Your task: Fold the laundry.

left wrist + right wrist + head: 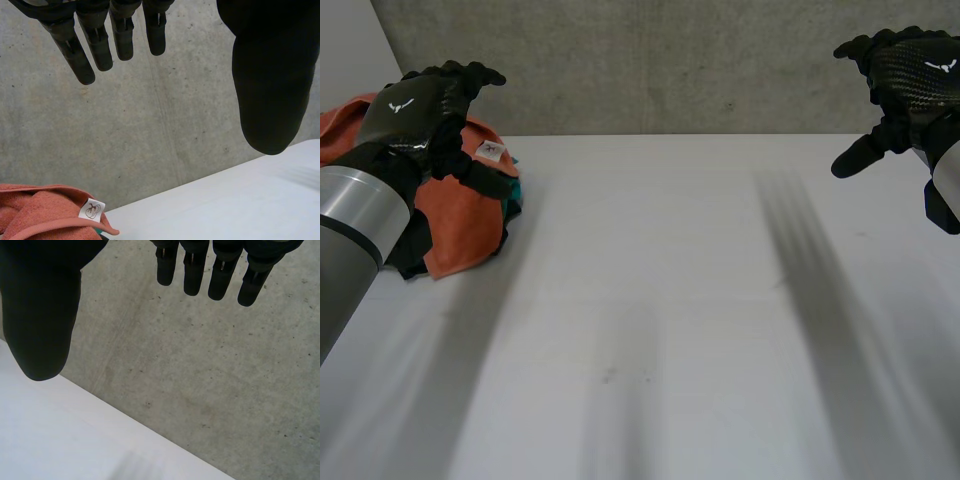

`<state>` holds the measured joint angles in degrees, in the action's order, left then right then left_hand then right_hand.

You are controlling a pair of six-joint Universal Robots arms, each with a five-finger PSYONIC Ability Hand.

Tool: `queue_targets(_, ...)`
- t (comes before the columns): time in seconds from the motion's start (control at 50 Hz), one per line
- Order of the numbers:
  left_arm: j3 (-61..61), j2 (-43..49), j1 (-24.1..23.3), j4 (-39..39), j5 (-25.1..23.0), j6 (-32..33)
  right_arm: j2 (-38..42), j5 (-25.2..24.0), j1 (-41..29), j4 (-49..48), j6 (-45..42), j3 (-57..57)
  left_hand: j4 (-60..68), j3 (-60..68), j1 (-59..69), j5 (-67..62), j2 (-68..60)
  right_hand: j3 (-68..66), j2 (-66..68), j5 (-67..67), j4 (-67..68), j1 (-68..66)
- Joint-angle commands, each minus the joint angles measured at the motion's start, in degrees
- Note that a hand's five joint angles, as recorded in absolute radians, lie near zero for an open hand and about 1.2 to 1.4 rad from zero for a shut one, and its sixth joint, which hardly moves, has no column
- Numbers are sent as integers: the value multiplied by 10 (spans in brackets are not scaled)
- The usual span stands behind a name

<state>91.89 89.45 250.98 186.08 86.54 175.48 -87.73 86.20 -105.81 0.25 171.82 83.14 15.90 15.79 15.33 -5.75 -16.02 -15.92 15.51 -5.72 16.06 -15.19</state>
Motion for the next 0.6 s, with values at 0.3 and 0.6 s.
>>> queue_targets(0.3,-115,137,77,86,2,86,4,-1,-1,-1,-3,10,-45,-44,-39,44,46,59,-55,57,-61,52)
queue_targets(0.6,-362,486,161,144,-4,334,16,-2,-13,-3,-18,25,-30,-29,-24,29,31,59,-55,57,-61,52)
